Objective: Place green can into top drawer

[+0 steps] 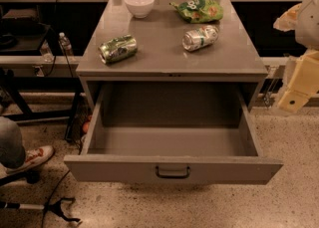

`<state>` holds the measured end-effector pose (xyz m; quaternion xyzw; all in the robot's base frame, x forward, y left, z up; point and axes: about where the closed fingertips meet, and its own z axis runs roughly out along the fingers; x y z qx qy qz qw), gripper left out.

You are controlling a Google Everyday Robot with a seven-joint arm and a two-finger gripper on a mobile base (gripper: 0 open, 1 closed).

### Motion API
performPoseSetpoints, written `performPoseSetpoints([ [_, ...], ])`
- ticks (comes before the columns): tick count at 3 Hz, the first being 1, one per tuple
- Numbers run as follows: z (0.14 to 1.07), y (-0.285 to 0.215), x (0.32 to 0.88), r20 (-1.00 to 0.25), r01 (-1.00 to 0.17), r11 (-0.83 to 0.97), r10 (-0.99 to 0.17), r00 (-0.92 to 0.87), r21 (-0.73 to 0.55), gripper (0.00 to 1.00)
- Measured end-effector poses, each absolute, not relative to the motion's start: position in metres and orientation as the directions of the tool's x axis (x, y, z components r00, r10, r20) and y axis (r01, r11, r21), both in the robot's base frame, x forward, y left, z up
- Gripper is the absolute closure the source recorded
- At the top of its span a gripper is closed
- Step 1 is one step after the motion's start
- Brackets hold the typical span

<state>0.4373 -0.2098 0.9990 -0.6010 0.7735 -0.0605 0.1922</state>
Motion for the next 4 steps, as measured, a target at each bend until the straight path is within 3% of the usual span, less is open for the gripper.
performPoseSetpoints([
  [1, 0.999, -0.21, 0.437, -0.225, -0.906, 0.27, -0.953, -0.204, -0.325, 0.0],
  [2, 1.002, -0.181, 0.488, -0.238, -0.912, 0.16, -0.969, -0.072, -0.377, 0.0],
  [4, 0.987, -0.059, 0.623, -0.297, -0.872, -0.088, -0.92, 0.257, -0.481, 0.0],
])
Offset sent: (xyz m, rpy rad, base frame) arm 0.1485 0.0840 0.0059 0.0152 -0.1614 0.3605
